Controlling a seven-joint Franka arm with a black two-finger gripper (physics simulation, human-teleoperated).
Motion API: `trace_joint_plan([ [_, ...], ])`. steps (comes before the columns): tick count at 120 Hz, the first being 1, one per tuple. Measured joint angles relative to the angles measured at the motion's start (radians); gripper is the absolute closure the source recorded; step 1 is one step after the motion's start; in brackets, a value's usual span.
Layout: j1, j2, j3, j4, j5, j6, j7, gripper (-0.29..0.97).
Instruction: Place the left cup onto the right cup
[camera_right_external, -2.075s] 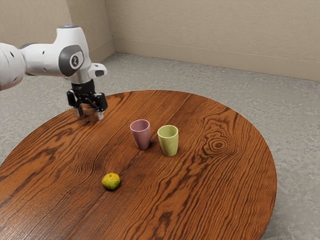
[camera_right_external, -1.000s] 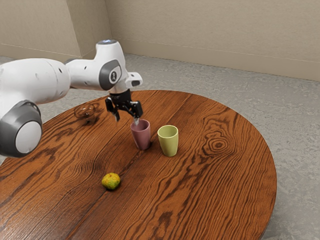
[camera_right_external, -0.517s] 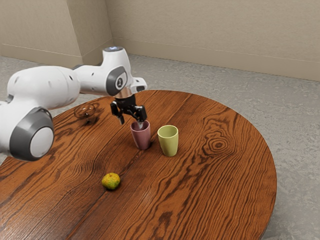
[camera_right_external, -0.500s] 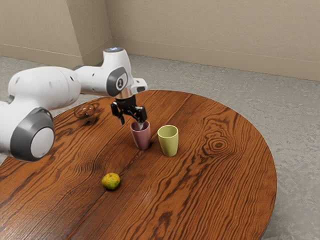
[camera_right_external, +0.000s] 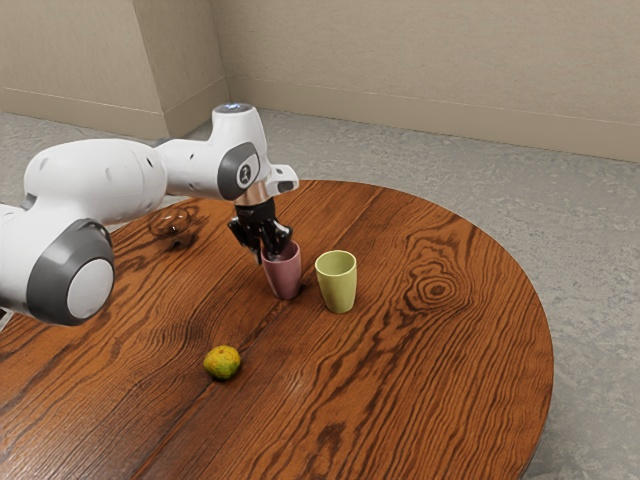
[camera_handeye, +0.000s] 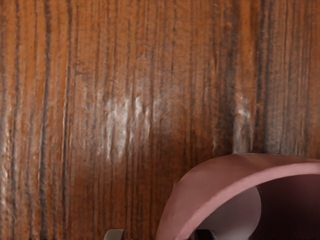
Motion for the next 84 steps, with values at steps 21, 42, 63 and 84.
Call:
trace_joint_plan([
  [21, -0.001, -0.003, 0.001, 0.000, 0.001, -0.005, -0.007, 0.72],
  [42, -0.001, -0.005, 0.001, 0.000, 0.002, -0.009, -0.012, 0.76],
  [63, -0.001, -0.009, 0.001, 0.000, 0.004, -0.012, -0.018, 0.77],
  [84, -0.003, -0.030, 0.003, 0.000, 0.008, -0.028, -0.023, 0.78],
])
